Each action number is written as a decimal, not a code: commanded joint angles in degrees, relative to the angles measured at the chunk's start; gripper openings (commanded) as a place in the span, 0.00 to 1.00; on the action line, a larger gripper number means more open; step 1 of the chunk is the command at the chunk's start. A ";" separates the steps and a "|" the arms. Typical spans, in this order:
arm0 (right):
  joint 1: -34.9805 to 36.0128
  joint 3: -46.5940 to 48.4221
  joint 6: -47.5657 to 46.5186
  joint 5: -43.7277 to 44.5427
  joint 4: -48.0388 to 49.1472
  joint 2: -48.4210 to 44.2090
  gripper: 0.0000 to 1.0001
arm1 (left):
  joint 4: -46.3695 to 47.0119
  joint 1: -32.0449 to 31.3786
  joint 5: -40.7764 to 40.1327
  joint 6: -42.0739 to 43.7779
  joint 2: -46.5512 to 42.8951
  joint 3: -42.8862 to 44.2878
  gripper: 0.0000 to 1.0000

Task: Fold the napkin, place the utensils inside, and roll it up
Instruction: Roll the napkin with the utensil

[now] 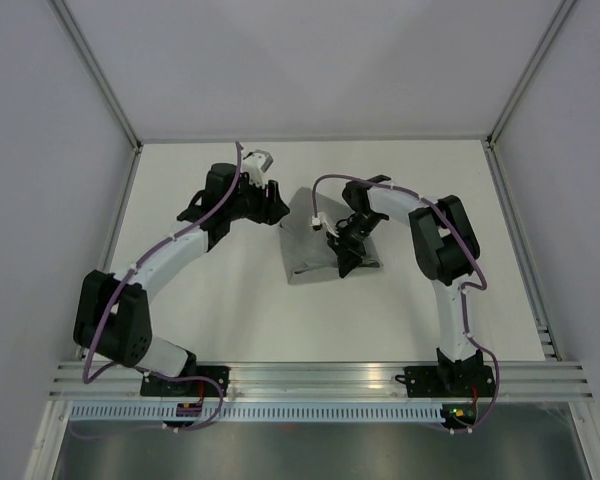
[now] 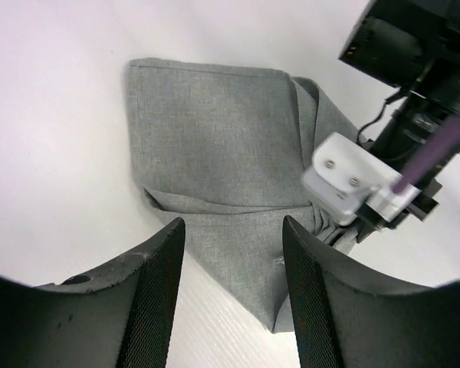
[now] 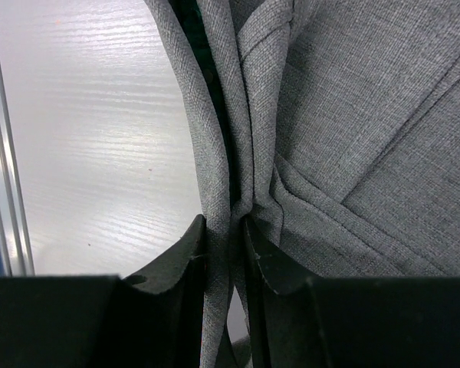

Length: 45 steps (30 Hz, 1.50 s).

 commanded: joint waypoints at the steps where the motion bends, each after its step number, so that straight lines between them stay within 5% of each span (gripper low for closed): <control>1: -0.38 0.11 -0.98 8.53 -4.52 6.95 0.07 | 9.71 -3.98 -10.37 0.07 -6.88 -6.10 0.59; 13: -0.56 5.21 1.93 8.79 -6.37 11.97 0.07 | 19.90 -29.47 -39.03 19.50 -10.85 -18.50 0.62; 23: -1.44 6.44 2.54 8.62 -6.90 13.90 0.07 | 30.11 -43.70 -49.07 32.94 1.80 -20.54 0.63; 45: -2.76 7.14 3.24 8.88 -6.98 15.31 0.06 | 30.73 -46.44 -41.87 37.35 18.33 -14.21 0.65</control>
